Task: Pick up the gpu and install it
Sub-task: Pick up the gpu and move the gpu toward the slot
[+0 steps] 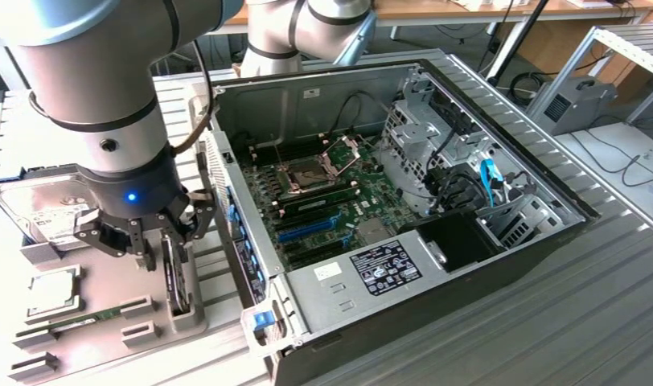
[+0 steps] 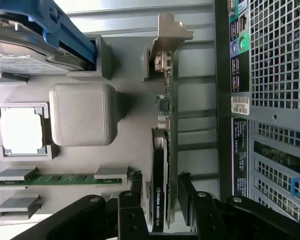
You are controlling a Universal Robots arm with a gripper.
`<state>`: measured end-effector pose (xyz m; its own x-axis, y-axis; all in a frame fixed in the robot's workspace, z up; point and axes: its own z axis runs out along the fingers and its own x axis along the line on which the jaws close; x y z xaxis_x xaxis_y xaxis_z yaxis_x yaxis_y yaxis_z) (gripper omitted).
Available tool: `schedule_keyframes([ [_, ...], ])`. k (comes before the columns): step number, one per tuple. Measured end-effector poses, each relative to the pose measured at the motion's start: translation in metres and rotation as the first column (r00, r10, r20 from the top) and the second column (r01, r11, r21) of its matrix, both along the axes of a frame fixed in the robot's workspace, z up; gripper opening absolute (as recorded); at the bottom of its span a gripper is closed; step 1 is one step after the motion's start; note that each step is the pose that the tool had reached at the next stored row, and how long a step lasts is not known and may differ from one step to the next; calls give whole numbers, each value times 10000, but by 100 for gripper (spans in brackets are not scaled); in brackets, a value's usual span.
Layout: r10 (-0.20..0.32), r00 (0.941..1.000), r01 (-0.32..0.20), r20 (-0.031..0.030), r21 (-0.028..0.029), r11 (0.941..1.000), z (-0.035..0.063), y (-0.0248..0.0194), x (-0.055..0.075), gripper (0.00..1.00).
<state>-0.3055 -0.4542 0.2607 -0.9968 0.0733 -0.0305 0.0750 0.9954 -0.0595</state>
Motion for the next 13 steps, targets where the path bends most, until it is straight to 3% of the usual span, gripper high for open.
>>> schedule_keyframes([
  [5, 0, 10000, 0, -5, -9, 10000, -42, 75, 11, 42],
  [8, 0, 10000, 0, -9, -10, 10000, -76, 147, 14, 42],
  [13, 0, 10000, 0, -8, -10, 10000, -125, 194, 14, 42],
])
